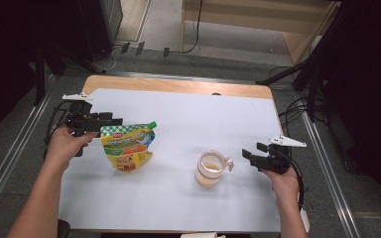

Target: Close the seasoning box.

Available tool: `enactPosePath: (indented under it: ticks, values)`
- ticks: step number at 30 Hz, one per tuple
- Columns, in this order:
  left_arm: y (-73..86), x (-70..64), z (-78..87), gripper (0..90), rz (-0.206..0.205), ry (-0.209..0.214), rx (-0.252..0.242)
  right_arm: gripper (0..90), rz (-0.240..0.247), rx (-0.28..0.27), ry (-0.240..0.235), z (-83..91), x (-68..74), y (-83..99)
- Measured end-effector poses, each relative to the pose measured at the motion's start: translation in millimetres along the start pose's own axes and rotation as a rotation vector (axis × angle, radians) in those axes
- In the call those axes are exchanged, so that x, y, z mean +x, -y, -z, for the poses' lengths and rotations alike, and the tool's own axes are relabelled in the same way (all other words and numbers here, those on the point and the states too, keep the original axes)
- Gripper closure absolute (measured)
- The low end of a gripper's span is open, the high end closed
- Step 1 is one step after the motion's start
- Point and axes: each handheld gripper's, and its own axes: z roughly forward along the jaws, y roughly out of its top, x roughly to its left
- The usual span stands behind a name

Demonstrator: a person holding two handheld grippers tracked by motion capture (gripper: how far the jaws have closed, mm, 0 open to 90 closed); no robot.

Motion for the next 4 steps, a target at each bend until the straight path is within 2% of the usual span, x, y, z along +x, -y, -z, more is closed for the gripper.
enactPosePath:
  ticks: [1,2,4]
  values:
    - [0.4,1.2,-0.7,33.9,0.001,-0.015,-0.01,29.4,-0.001,-0.003,0.004,0.2,0.2,-0.2]
    - [0.4,2.3,-1.2,30.6,0.021,-0.023,-0.01,29.6,0.002,-0.007,0.012,0.6,-0.1,-0.4]
    - [0.6,3.7,-0.8,30.6,0.038,-0.021,-0.014,29.6,-0.003,-0.008,0.027,1.3,-1.0,-0.2]
